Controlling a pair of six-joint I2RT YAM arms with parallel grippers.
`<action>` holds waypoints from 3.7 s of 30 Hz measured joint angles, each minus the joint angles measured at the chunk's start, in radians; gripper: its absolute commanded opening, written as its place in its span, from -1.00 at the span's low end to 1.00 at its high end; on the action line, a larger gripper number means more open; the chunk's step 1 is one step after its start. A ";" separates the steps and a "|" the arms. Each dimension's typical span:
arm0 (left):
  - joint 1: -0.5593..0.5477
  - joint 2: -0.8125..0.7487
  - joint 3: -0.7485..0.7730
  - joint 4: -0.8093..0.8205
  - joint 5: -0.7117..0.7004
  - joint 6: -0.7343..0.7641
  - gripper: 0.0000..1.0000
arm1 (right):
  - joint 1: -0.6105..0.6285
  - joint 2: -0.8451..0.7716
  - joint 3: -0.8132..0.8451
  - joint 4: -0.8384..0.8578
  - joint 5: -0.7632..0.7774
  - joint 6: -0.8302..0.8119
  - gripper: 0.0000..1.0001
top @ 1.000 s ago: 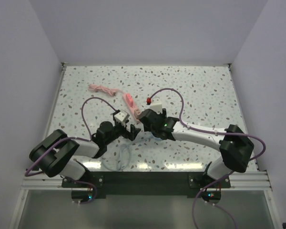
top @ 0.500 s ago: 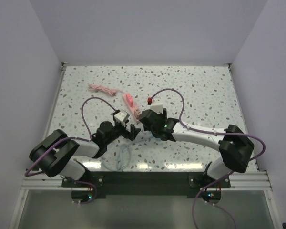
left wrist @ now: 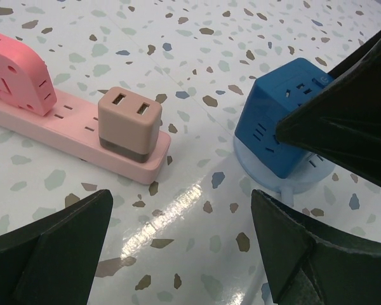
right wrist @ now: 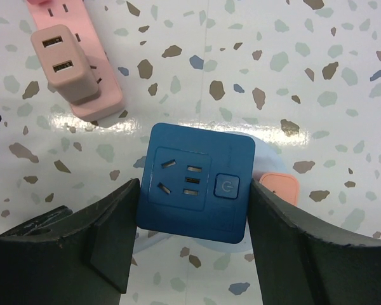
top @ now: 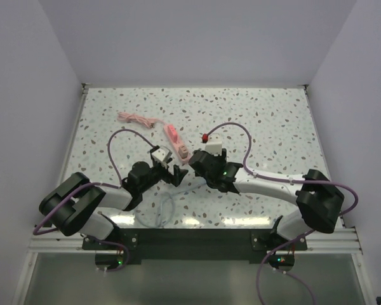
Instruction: Insert the plug
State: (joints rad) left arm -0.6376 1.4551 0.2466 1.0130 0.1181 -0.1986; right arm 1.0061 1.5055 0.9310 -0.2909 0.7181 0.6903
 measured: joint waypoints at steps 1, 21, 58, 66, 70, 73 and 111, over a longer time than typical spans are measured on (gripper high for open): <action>0.000 0.000 0.000 0.002 0.000 0.000 0.92 | 0.006 0.000 0.000 0.000 0.005 0.003 -1.00; 0.000 -0.006 -0.003 0.018 0.009 -0.001 0.92 | 0.034 0.016 -0.004 -0.008 0.066 0.048 -1.00; 0.000 -0.034 -0.016 0.018 0.008 0.000 0.93 | 0.054 0.005 -0.092 0.095 0.097 0.108 -1.00; -0.001 -0.034 -0.015 0.018 0.008 0.000 0.93 | 0.062 0.010 -0.110 0.103 0.117 0.138 -1.00; -0.001 -0.035 -0.015 0.018 0.008 0.000 0.93 | 0.082 0.032 -0.092 0.093 0.142 0.141 -1.00; -0.001 -0.036 -0.016 0.018 0.008 0.000 0.93 | 0.101 0.056 -0.071 0.092 0.143 0.146 -1.00; -0.001 -0.126 -0.008 -0.090 -0.057 -0.021 1.00 | 0.062 0.082 -0.038 0.124 0.003 0.056 -0.68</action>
State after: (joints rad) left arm -0.6384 1.3293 0.2382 0.9230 0.0608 -0.2192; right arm 1.0679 1.5875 0.8932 -0.1665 0.7208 0.7460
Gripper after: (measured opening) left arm 0.993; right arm 0.644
